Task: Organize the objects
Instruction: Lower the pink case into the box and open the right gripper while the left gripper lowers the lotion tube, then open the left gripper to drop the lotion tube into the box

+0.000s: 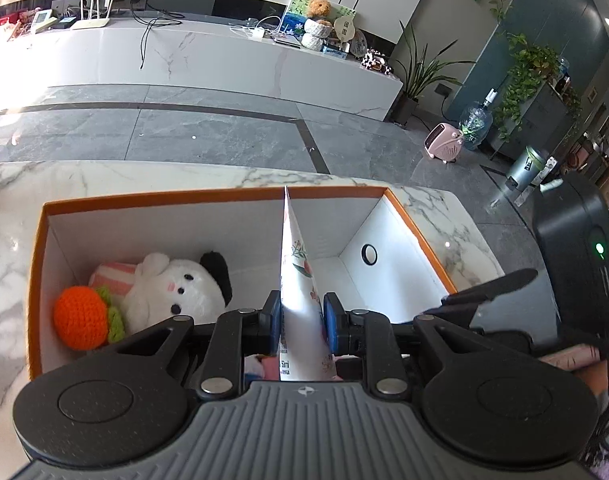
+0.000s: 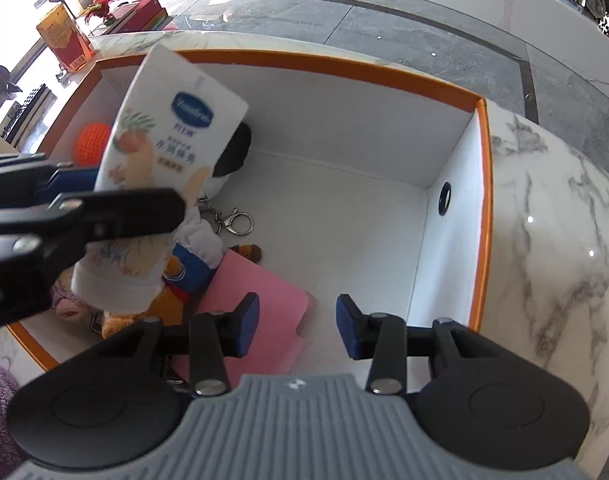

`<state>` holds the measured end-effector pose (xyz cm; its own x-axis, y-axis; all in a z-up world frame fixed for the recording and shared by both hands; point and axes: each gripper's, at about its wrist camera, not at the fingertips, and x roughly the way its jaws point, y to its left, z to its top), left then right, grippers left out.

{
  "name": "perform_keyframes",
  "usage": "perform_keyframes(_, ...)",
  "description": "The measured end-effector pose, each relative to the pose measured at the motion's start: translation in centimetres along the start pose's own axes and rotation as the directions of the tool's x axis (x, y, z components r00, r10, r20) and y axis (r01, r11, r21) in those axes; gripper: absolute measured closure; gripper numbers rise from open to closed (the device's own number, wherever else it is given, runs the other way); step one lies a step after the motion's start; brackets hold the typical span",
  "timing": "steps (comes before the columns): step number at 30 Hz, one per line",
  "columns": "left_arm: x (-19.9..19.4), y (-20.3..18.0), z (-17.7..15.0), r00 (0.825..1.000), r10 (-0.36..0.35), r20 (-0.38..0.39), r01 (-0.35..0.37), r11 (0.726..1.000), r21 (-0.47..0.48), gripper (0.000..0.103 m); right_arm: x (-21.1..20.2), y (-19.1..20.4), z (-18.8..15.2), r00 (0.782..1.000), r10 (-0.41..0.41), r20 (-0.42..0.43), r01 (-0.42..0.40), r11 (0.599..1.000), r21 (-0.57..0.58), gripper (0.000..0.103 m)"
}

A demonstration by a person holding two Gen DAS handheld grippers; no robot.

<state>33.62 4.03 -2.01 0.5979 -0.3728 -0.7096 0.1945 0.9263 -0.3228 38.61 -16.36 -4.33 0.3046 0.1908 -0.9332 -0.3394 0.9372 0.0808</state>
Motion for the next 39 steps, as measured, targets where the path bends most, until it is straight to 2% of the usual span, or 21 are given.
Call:
perform_keyframes(5,2.1,-0.6,0.4,0.996,0.003,0.084,-0.009,0.997,0.072,0.077,-0.4,0.4,0.1,0.998,-0.023,0.057,0.025,0.999,-0.028,0.063)
perform_keyframes(9,3.7,-0.2,0.3,0.999,0.02,0.05,-0.026,0.992,0.121,0.077,-0.1,0.0,-0.1,0.998,-0.03,0.058,0.033,0.998,-0.05,0.065)
perform_keyframes(11,4.4,0.2,0.3,0.998,0.051,0.025,-0.054,0.991,0.125,0.077,0.1,-0.2,-0.2,0.998,-0.032,0.056,0.035,0.998,-0.053,0.066)
perform_keyframes(13,4.5,0.8,0.6,0.999,0.035,-0.008,-0.034,0.995,0.091,0.085,0.3,-0.3,-0.1,0.998,-0.032,0.057,0.035,0.998,-0.049,0.066)
perform_keyframes(14,4.4,0.8,0.8,0.999,0.033,-0.005,-0.033,0.995,0.092,0.085,0.5,-0.3,0.0,0.998,-0.031,0.058,0.034,0.998,-0.045,0.066)
perform_keyframes(16,3.9,0.4,0.9,0.999,0.044,0.016,-0.046,0.99,0.13,0.091,0.6,-0.4,0.0,0.998,-0.031,0.058,0.033,0.999,-0.04,0.066)
perform_keyframes(19,3.6,-1.0,0.8,0.994,0.111,0.016,-0.111,0.965,0.237,0.094,0.8,0.0,0.0,0.998,-0.032,0.056,0.034,0.999,-0.04,0.067)
perform_keyframes(23,3.7,-3.0,0.0,0.989,0.147,0.008,-0.14,0.923,0.357,0.095,1.1,-0.2,-0.1,0.998,-0.023,0.051,0.024,0.999,-0.028,0.067)
perform_keyframes(26,3.8,-4.2,-0.5,0.973,0.224,0.053,-0.225,0.88,0.419,0.096,1.2,-0.2,0.1,0.999,-0.019,0.05,0.02,1.0,-0.02,0.067)
perform_keyframes(27,3.9,-4.3,-0.5,0.971,0.231,0.06,-0.234,0.874,0.425,0.096,1.2,-0.2,0.0,0.998,-0.02,0.052,0.021,1.0,-0.019,0.067)
perform_keyframes(31,4.1,-3.8,-0.2,0.969,0.241,0.062,-0.245,0.882,0.404,0.096,1.2,-0.3,0.0,0.998,-0.014,0.057,0.015,1.0,-0.018,0.067)
perform_keyframes(39,3.5,-2.8,0.8,0.978,0.205,0.031,-0.203,0.914,0.352,0.094,1.2,-0.6,-0.4,0.998,-0.016,0.054,0.017,1.0,-0.018,0.066)
